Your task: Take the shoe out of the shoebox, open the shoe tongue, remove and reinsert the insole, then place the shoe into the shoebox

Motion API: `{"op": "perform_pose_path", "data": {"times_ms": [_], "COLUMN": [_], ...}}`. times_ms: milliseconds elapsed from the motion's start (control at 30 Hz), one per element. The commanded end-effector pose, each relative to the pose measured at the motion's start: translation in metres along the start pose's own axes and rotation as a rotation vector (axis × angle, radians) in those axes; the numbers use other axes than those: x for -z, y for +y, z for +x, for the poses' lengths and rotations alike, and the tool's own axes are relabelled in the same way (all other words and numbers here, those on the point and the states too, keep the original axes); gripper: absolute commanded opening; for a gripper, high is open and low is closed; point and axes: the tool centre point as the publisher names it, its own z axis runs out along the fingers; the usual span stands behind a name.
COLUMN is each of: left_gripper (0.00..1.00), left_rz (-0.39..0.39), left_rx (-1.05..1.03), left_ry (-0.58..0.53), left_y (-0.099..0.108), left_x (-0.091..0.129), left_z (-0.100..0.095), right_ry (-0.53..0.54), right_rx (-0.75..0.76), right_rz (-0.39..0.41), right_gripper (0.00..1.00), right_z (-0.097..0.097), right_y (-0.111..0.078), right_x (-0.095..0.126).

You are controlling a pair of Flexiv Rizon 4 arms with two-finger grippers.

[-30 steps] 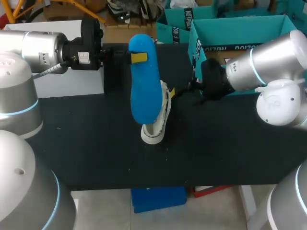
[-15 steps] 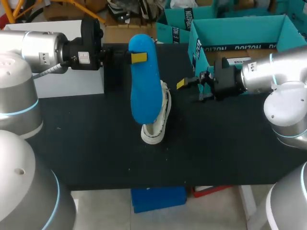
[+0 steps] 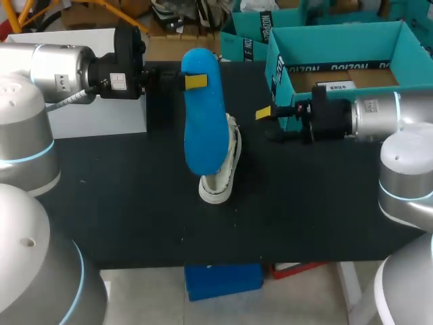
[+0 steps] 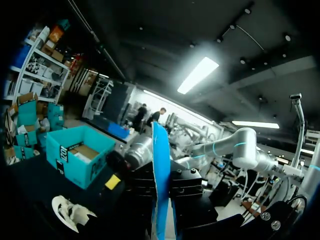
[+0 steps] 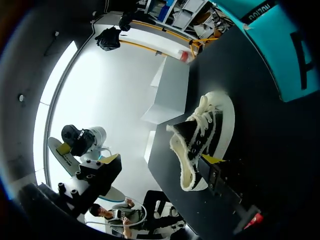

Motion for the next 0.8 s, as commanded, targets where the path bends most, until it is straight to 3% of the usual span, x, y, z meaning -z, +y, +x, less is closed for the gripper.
{"op": "perform_pose_path", "data": {"times_ms": [33, 233, 600, 800], "left_gripper": [0.0, 0.0, 0.0, 0.0], "left_rz": [-0.001, -0.001, 0.004, -0.041], "left_rx": [0.0, 0.0, -0.413, -0.695], "left_ry": [-0.005, -0.005, -0.114, -0.138], "left_y": [0.0, 0.0, 0.006, 0.01], "left_x": [-0.001, -0.001, 0.0, -0.002], "left_z": [0.001, 0.001, 0.006, 0.012], "right_ry": [0.015, 0.041, 0.079, 0.079], "right_rx": [0.002, 0.001, 0.002, 0.002], "right_rz": [0.0, -0.005, -0.012, -0.012], "right_gripper": [1.0, 1.0, 1.0, 1.0], "right_z": [0.008, 0.023, 0.041, 0.041], "right_y": [0.002, 0.001, 0.003, 0.003], "right_x": [0.004, 0.008, 0.01, 0.01]}}
